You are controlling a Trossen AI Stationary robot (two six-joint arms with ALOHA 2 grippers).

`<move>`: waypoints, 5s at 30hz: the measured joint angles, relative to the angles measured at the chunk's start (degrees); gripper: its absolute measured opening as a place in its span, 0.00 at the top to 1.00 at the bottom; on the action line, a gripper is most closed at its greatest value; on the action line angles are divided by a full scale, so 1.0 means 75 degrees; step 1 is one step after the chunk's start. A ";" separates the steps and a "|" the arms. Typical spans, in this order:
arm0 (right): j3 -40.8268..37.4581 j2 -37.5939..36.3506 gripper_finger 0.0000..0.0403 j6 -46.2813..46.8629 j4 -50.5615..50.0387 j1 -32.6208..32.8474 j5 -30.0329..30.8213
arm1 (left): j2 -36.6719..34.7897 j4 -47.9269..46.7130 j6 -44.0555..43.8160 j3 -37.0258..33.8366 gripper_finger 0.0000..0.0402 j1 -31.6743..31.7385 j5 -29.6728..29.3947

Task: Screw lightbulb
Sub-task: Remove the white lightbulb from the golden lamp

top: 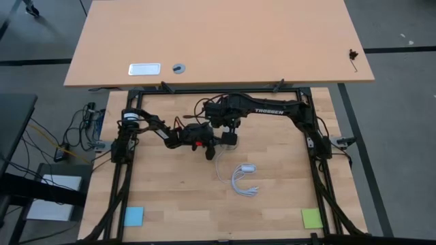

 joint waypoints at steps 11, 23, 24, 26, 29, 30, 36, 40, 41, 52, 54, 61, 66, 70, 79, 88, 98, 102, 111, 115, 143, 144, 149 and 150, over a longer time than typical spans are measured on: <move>-0.0541 0.0000 0.12 -0.0203 0.0540 -0.0034 -0.0229 | 0.0000 0.0000 0.0000 -0.0003 1.00 0.0000 0.0026; -0.0656 0.0000 0.32 -0.3350 0.0424 0.0178 0.0473 | 0.0000 0.0000 0.0003 0.0000 1.00 0.0000 0.0017; -0.0659 0.0000 0.31 -0.3728 0.0461 0.0228 0.0611 | 0.0000 0.0000 0.0003 0.0000 1.00 0.0000 0.0017; -0.0662 0.0000 0.28 -0.4146 0.0563 0.0341 0.0839 | 0.0000 0.0003 0.0003 0.0000 1.00 0.0000 0.0017; -0.0655 0.0000 0.23 -0.4081 0.0636 0.0496 0.1016 | 0.0000 0.0007 0.0004 -0.0003 1.00 0.0000 0.0027; -0.0634 0.0000 0.22 -0.3946 0.0623 0.0535 0.1090 | 0.0000 0.0000 0.0003 0.0000 1.00 -0.0001 0.0038; -0.0607 -0.0054 0.17 -0.3430 0.0559 0.0639 0.1103 | 0.0000 -0.0003 0.0006 -0.0006 1.00 -0.0003 0.0058; -0.0463 -0.0112 0.18 -0.2850 0.0411 0.0624 0.0950 | 0.0000 -0.0003 0.0006 -0.0006 1.00 -0.0003 0.0061; -0.0360 -0.0117 0.18 -0.2627 0.0391 0.0605 0.0928 | 0.0000 -0.0003 0.0006 -0.0006 1.00 -0.0003 0.0061; 0.0291 -0.0219 0.21 0.2680 -0.0297 0.0084 0.0652 | 0.0000 -0.0004 0.0006 0.0000 1.00 0.0000 0.0045; 0.0291 -0.0217 0.20 0.3055 -0.0210 0.0043 0.0330 | 0.0000 -0.0003 0.0006 0.0000 1.00 0.0000 0.0039; 0.0240 -0.0210 0.21 0.4337 0.0168 0.0141 0.0211 | 0.0000 -0.0003 0.0006 0.0000 1.00 0.0000 0.0067; -0.0261 -0.0189 0.21 0.4891 0.0194 0.0147 0.0073 | 0.0000 -0.0006 0.0006 0.0000 1.00 0.0000 0.0088; -0.0678 -0.0184 0.21 0.4832 0.0724 0.0135 0.0074 | 0.0000 -0.0006 0.0006 0.0000 1.00 0.0000 0.0096; -0.0822 -0.0184 0.26 0.4252 0.0936 0.0135 0.0074 | 0.0000 -0.0003 0.0006 0.0000 1.00 -0.0002 0.0119; -0.0811 -0.0184 0.33 0.1061 0.0778 0.0121 -0.0014 | 0.0000 -0.0015 0.0006 0.0003 1.00 -0.0001 0.0169; -0.0805 -0.0184 0.32 -0.3066 0.0695 0.0120 0.0019 | 0.0000 -0.0005 0.0019 0.0000 1.00 -0.0001 0.0169; -0.0718 -0.0184 0.25 -0.2836 0.0514 0.0160 0.0072 | 0.0000 0.0000 0.0032 0.0000 1.00 0.0000 0.0166; -0.0409 -0.0254 0.09 -0.2469 0.0442 0.0409 0.0720 | -0.0003 -0.0003 0.0032 -0.0009 1.00 -0.0003 0.0231; -0.0397 -0.0254 0.06 -0.1656 0.0112 0.0438 0.0727 | -0.0003 -0.0006 0.0032 -0.0006 1.00 -0.0003 0.0233; -0.0397 -0.1496 0.07 0.2773 0.0549 0.0201 -0.0133 | -0.0003 0.0044 0.0032 -0.0044 1.00 -0.0003 0.0232; -0.0397 -0.1501 0.07 0.2822 0.0820 0.0225 -0.0216 | -0.0003 0.0050 0.0029 -0.0044 1.00 -0.0003 0.0233; -0.0397 -0.1462 0.07 0.3147 0.1302 0.0342 -0.0692 | -0.0003 0.0055 0.0023 -0.0044 1.00 -0.0003 0.0234; -0.0386 -0.1414 0.07 0.3160 0.1259 0.0362 -0.0701 | -0.0003 0.0055 0.0023 -0.0044 1.00 -0.0003 0.0249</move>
